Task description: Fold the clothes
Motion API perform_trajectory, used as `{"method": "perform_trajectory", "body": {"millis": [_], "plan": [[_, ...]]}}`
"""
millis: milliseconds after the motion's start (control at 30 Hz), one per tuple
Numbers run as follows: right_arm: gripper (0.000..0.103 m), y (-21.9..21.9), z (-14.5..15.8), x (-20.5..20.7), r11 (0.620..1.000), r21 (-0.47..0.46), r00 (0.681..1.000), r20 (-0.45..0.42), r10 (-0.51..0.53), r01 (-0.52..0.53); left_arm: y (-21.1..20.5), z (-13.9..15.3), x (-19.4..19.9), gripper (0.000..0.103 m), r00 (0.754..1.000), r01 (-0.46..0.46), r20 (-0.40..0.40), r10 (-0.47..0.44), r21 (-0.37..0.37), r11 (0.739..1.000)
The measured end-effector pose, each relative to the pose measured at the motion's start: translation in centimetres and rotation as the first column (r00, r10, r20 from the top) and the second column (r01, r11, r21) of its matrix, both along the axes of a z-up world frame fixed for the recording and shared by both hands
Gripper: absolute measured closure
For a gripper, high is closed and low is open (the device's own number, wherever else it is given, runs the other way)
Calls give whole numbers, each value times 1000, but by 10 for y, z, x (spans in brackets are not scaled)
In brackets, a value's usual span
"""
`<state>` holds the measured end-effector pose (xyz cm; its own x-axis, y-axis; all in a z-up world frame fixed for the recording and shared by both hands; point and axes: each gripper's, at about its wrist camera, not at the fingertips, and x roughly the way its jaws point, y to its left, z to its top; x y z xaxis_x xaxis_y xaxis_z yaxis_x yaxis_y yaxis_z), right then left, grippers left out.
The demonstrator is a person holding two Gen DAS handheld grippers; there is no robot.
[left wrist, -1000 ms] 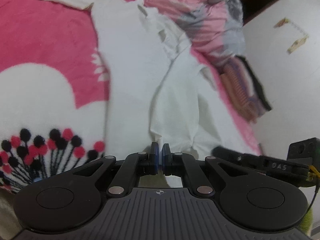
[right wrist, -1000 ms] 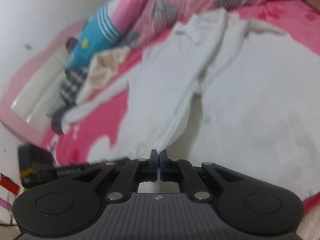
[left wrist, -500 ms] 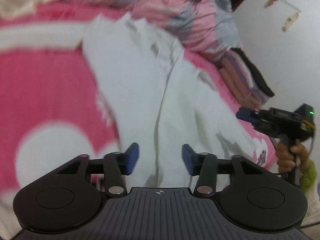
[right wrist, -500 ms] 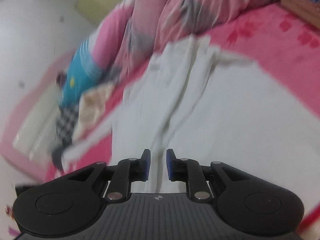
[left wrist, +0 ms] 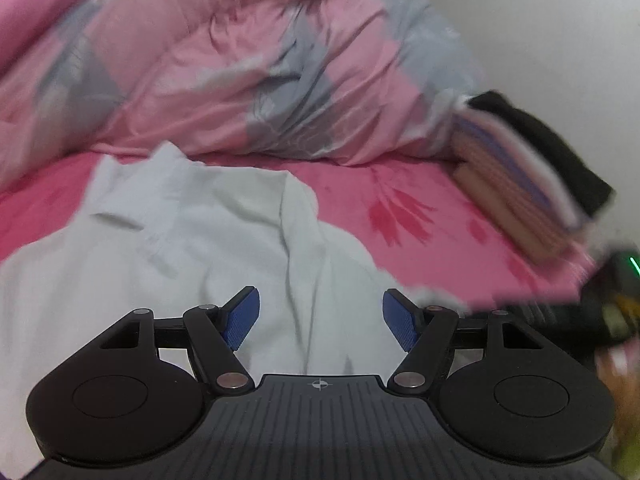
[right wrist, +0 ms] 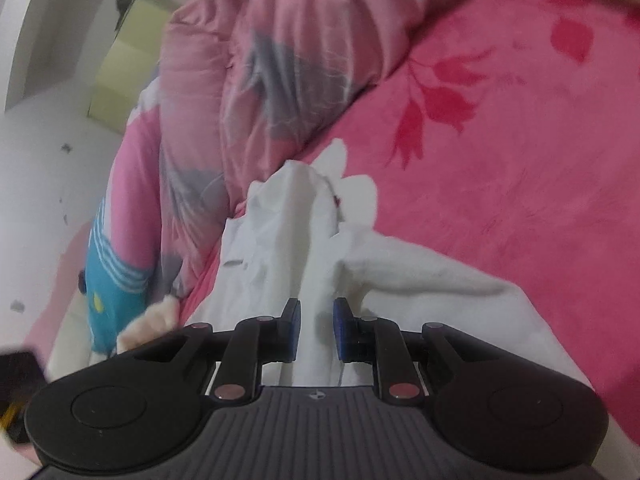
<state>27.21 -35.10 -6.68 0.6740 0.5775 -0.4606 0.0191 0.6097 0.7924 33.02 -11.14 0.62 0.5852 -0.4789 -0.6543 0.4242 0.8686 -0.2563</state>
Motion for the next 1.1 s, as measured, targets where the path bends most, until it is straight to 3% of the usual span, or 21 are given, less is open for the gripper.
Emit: {"method": "perform_trajectory", "body": {"millis": [133,233,333,400,500,600,633,833,967,1100], "plan": [[84,-6,-17,8,998,63,1000,-19,-10,11,-24,-24,66,35,991,-56,-122,50,-45,997],[84,-12,-22,11,993,118,1000,-23,-13,16,-36,-33,95,40,986,-74,-154,67,-38,997],[84,-17,-27,14,986,166,1000,-26,-17,21,-36,-39,112,59,981,-89,-176,80,-44,995],[84,-18,-29,17,980,195,999,-29,-20,25,-31,-41,119,77,977,-104,-195,89,-68,992],[84,-21,-34,20,968,248,999,-27,-29,34,-20,-45,128,90,970,-124,-224,91,-137,983],[91,-25,-34,18,963,264,998,-1,-59,57,-10,-49,137,97,968,-143,-237,84,-242,960],[98,-28,-34,16,964,257,997,10,-77,72,-4,-50,139,97,968,-152,-236,83,-291,945],[100,-43,-38,9,952,248,981,29,-190,177,19,-63,153,99,973,-191,-212,97,-486,853],[100,-48,-39,11,953,206,971,44,-235,222,18,-71,163,99,976,-190,-189,106,-507,841],[100,-48,-41,15,954,180,968,27,-249,241,18,-80,166,99,973,-201,-202,115,-486,850]]}}
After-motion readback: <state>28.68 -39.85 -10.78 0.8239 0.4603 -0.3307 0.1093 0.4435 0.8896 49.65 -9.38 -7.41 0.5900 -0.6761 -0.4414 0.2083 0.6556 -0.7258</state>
